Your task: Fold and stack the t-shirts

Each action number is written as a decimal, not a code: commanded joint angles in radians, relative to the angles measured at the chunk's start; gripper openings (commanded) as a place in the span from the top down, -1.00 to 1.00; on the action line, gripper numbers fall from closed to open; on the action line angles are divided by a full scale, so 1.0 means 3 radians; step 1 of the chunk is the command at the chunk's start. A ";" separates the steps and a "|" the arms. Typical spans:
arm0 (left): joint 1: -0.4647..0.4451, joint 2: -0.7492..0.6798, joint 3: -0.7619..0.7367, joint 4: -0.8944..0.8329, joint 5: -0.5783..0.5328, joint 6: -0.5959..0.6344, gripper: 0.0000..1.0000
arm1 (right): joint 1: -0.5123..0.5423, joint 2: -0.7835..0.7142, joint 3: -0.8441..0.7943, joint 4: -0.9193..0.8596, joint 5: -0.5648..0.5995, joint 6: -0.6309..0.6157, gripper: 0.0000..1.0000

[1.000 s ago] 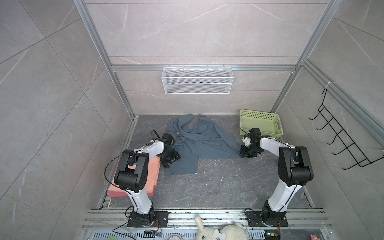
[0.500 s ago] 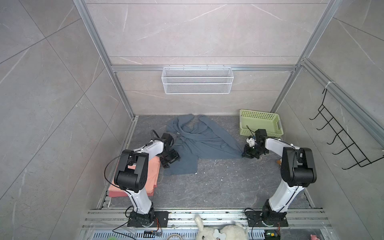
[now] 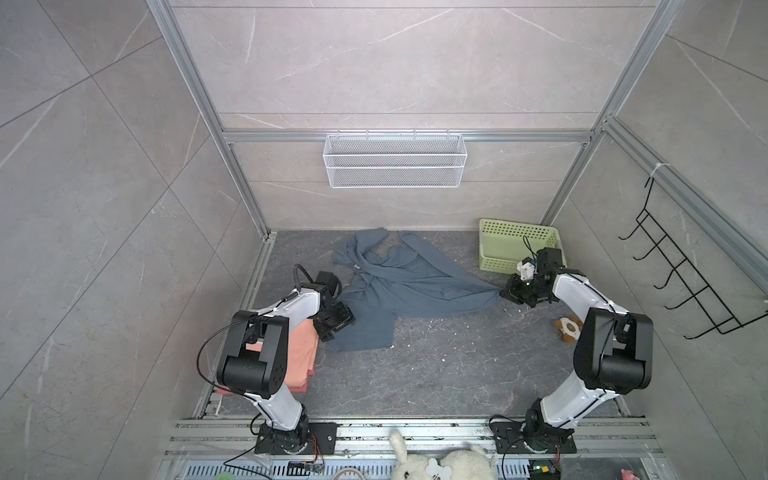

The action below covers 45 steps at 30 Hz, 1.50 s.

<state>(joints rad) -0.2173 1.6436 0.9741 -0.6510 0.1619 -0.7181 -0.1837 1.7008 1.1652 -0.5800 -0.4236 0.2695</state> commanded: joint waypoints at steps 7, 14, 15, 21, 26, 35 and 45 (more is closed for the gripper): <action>0.0132 -0.0494 -0.0403 -0.0332 -0.0297 0.0113 -0.49 | 0.0006 0.0139 -0.0018 -0.0103 0.0232 -0.0066 0.98; 0.0150 -0.0453 -0.0648 -0.0156 -0.0258 -0.0038 -0.41 | 0.0009 0.0172 -0.0071 -0.0071 0.0247 -0.0065 0.98; 0.0153 -0.0418 -0.0659 -0.0105 -0.0235 -0.0064 -0.40 | 0.0006 0.0173 -0.0076 -0.0066 0.0245 -0.0062 0.98; 0.0137 -0.0053 -0.0494 0.0006 -0.0118 -0.0115 -0.08 | 0.0008 0.0148 -0.0116 -0.0035 0.0230 -0.0034 0.98; 0.0102 0.0031 -0.0392 -0.0018 -0.0060 -0.0078 0.15 | 0.0009 0.0085 -0.0178 -0.0025 0.0264 -0.0034 0.97; 0.0015 0.0075 -0.0433 0.0012 0.0073 -0.0083 1.00 | 0.0009 0.0014 -0.0290 0.0071 0.0268 0.0067 0.97; 0.0283 -0.0654 0.0494 -0.0278 0.0084 0.0112 1.00 | 0.0009 -0.0404 0.0120 -0.0061 0.0019 0.0435 1.00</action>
<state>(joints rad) -0.1829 1.5658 0.9653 -0.7197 0.1688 -0.7296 -0.1837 1.6680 1.1133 -0.5808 -0.3756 0.3367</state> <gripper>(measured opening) 0.057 0.046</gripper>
